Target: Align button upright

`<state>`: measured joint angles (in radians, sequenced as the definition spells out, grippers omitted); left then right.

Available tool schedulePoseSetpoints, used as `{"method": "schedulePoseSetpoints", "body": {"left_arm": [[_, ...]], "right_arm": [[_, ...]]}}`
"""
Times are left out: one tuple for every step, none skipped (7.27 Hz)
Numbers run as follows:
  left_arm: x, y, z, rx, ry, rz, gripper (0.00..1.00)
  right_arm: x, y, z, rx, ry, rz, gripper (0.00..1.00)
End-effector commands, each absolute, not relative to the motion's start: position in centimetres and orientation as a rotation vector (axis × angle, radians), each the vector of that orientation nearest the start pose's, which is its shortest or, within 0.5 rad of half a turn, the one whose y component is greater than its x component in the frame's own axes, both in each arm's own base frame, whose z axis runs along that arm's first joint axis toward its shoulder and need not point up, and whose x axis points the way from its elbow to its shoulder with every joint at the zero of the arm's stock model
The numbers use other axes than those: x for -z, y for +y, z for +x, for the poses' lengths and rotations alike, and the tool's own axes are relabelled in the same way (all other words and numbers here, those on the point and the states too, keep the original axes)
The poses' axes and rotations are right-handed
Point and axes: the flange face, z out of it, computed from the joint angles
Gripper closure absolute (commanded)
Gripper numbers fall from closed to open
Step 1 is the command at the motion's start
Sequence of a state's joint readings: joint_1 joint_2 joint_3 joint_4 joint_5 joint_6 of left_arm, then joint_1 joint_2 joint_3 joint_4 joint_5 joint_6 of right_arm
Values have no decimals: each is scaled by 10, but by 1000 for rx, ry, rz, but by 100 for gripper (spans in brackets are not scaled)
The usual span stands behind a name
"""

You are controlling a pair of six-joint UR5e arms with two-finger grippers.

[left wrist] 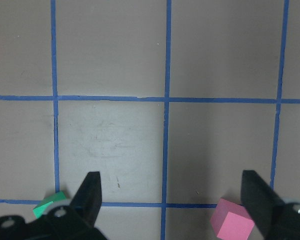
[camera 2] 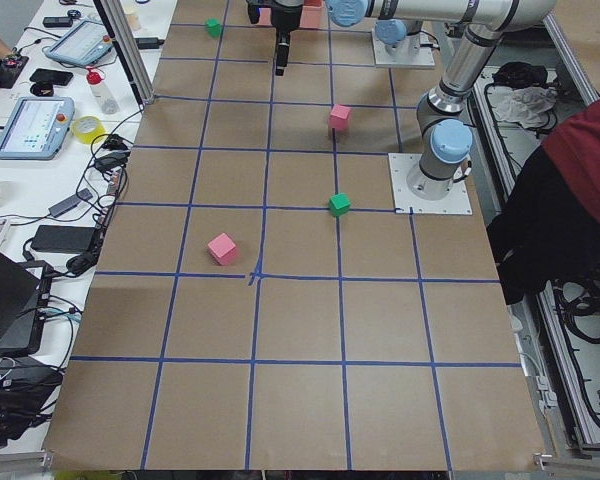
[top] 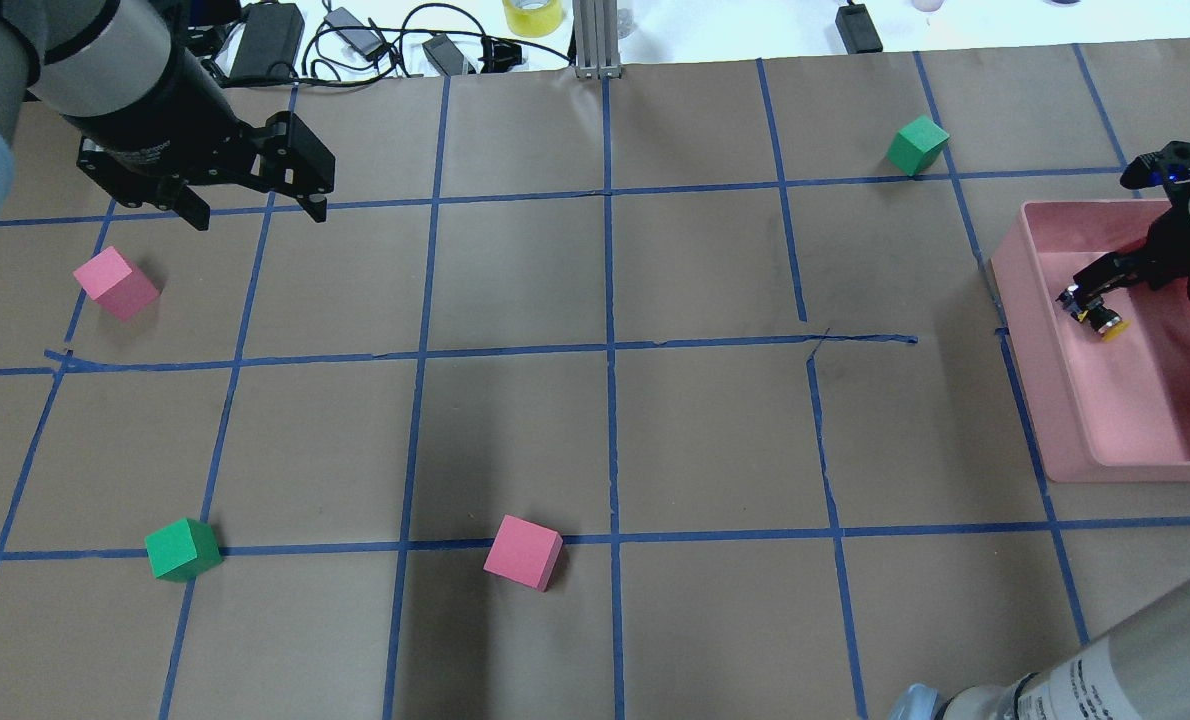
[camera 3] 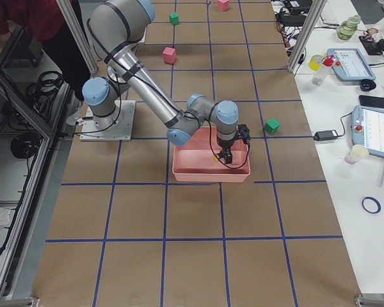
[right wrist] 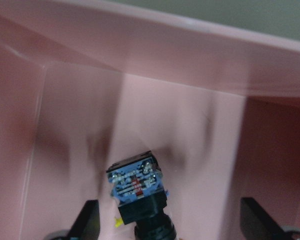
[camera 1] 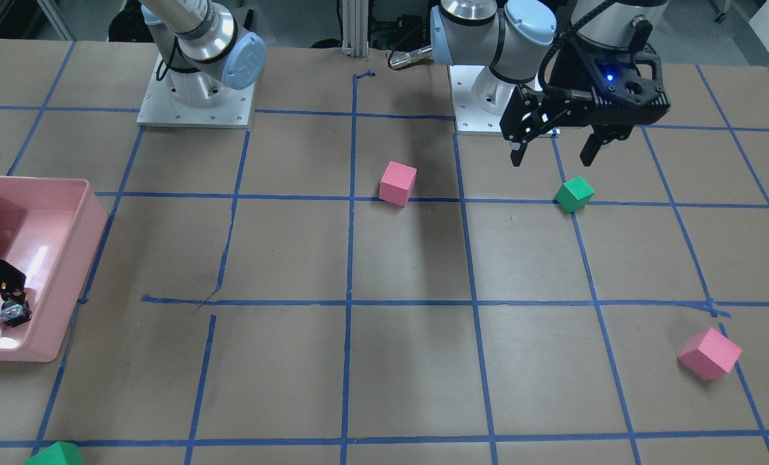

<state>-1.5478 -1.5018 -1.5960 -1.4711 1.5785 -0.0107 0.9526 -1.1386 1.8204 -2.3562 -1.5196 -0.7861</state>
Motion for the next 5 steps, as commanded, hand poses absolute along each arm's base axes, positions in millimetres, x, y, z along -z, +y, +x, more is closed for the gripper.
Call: {"method": "schedulePoseSetpoints", "body": {"left_arm": [[-520, -478, -122, 226, 3124, -54, 0], [-520, -479, -122, 228, 3124, -54, 0], [-520, -479, -121, 226, 3124, -56, 0], [-520, -478, -122, 226, 3124, -54, 0], [-520, -478, -121, 228, 3124, -56, 0]], "right_arm": [[-212, -562, -230, 176, 3151, -302, 0], [-212, -562, -230, 176, 3151, -302, 0], [-209, -563, -231, 170, 3150, -304, 0], [-204, -562, -230, 156, 3145, -303, 0], [-198, -561, -230, 141, 3140, -302, 0]]}}
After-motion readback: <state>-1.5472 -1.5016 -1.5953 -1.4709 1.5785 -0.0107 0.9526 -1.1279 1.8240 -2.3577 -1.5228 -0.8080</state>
